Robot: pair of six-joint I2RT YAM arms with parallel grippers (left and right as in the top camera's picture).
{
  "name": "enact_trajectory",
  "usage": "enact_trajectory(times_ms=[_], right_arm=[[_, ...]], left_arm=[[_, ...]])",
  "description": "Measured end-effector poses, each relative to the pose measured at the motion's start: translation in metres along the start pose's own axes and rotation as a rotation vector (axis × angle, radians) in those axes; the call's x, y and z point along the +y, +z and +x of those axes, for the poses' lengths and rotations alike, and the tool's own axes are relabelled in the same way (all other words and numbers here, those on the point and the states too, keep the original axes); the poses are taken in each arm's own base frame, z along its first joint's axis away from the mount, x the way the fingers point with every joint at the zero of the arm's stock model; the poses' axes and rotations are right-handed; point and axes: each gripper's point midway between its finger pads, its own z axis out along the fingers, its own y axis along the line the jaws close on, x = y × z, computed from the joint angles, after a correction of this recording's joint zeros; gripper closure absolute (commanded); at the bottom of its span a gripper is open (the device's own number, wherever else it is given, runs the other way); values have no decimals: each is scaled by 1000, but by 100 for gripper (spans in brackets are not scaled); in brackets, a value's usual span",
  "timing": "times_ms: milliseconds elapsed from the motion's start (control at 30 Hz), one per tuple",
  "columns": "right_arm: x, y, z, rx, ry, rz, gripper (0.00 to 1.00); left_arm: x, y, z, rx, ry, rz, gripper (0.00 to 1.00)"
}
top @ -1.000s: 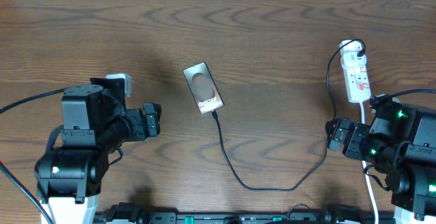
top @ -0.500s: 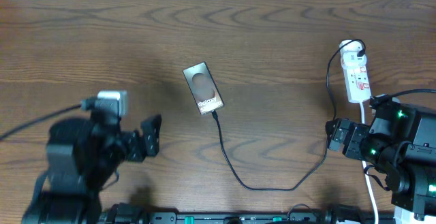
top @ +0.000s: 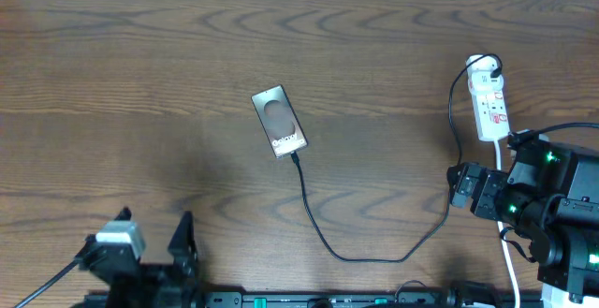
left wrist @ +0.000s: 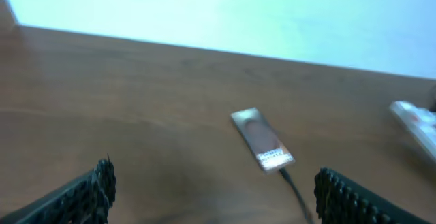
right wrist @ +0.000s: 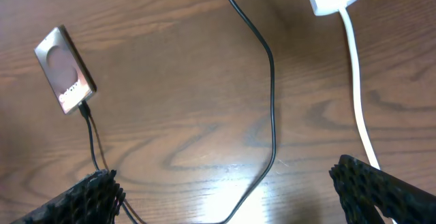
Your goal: Plug charger to phone and switch on socket
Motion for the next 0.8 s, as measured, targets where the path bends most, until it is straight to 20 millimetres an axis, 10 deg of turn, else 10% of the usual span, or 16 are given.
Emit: enact_trajectory(times_ms=[467,800], right_arm=[[0,0,0,2,0,0,1],[0,0,0,2,0,0,1]], left_arm=[[10,109,35,-246,41,37,8],[6,136,71,-269,135,93,8]])
